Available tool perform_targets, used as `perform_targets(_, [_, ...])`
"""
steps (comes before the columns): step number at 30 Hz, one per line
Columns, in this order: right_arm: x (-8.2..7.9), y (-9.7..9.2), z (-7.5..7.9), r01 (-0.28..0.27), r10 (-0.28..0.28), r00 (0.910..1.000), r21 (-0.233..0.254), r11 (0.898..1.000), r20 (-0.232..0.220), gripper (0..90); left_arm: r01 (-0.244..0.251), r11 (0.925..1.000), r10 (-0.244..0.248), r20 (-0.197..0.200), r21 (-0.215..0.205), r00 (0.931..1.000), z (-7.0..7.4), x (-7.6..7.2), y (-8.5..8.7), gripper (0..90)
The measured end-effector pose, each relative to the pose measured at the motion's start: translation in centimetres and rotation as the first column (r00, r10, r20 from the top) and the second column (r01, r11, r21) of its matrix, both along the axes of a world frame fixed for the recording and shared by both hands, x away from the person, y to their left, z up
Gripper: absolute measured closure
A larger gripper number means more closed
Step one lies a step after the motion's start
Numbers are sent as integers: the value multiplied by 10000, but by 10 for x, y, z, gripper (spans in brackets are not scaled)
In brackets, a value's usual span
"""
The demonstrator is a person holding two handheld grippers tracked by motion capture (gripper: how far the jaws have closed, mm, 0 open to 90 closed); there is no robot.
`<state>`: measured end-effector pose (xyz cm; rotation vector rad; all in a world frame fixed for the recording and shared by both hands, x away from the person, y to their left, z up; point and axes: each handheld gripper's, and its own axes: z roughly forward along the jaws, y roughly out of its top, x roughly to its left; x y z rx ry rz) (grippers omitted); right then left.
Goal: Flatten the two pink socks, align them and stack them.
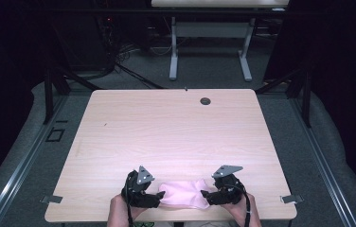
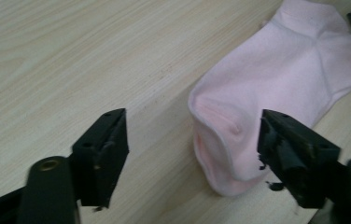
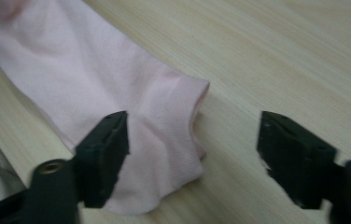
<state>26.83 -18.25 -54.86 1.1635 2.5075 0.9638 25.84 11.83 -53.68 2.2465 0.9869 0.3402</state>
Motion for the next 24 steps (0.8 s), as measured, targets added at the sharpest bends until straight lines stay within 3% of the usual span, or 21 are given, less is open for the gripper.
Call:
perform_targets(3, [-1,-8,0,263,-265,9996,182,9995,132,121,-332,9993,334,175,-143,9993,-3,-2,10,101])
perform_targets(8, [-2,-33,-1,1033,-1046,9943,552,9931,211,58,-1126,9936,1127,282,-44,9932,-6,-3,39,43])
perform_targets(10, [-1,-49,-1,1508,-1519,9879,357,9879,315,53,-1690,9856,1688,295,26,9852,-8,-2,58,30])
perform_targets(12, [-1,-54,-2,1607,-1623,9861,451,9860,341,53,-1813,9834,1811,245,46,9832,-9,-1,64,27])
perform_targets(13, [-1,-64,-1,1814,-1828,9823,360,9828,400,53,-2128,9771,2124,335,89,9766,-10,1,75,24])
perform_targets(16, [0,-72,-2,2098,-2120,9761,483,9765,466,52,-2343,9720,2336,382,172,9716,-11,4,85,18])
perform_targets(18, [2,-86,-4,2444,-2461,9674,343,9691,599,40,-2739,9617,2733,383,99,9612,-15,11,98,5])
perform_targets(22, [7,-102,-10,2928,-2949,9535,407,9553,627,39,-3126,9497,3120,324,165,9495,-23,23,114,1])
perform_targets(24, [11,-110,-14,3129,-3139,9476,264,9494,598,36,-3183,9476,3170,415,281,9475,-25,28,120,1])
